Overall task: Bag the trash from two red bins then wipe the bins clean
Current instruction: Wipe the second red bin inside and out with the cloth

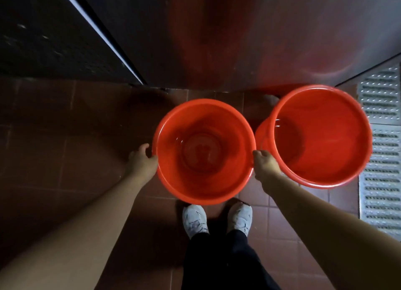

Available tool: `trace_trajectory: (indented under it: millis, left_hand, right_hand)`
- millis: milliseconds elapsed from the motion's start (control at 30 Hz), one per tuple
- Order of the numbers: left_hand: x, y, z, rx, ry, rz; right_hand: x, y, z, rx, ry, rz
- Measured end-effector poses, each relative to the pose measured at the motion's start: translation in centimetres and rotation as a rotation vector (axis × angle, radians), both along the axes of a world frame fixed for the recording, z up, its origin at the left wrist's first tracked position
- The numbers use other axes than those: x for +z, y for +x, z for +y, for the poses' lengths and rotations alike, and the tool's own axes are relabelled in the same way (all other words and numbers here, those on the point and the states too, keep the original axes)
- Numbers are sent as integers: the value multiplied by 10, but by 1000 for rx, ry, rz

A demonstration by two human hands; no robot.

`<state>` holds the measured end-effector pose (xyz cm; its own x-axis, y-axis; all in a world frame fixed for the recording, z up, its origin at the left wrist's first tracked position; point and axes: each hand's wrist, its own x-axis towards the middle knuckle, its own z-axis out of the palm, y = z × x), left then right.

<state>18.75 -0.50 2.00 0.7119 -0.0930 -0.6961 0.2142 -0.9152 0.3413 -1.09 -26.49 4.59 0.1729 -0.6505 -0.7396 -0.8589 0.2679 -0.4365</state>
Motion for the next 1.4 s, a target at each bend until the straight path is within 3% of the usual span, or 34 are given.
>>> trace_trajectory:
  millis: [133, 233, 433, 700, 1067, 1233, 1400]
  left_hand:
    - [-29, 7, -4, 241, -215, 148]
    - [-34, 8, -12, 300, -287, 224]
    - [-21, 14, -19, 377, -214, 424]
    - [43, 10, -8, 478, -217, 386]
    - [289, -7, 6, 518, -245, 466]
    - [413, -35, -14, 335, -265, 451]
    - [525, -69, -41, 297, -437, 421]
  right_hand:
    - [-30, 1, 2, -86, 40, -66]
    - [-36, 3, -7, -185, 116, -122]
    - [-35, -2, -16, -237, 331, -119]
    - [7, -20, -26, -250, 391, -99]
    - [246, -57, -44, -195, 466, -152]
    - [384, -92, -58, -164, 410, -210]
    - [526, -122, -83, -112, 289, -247]
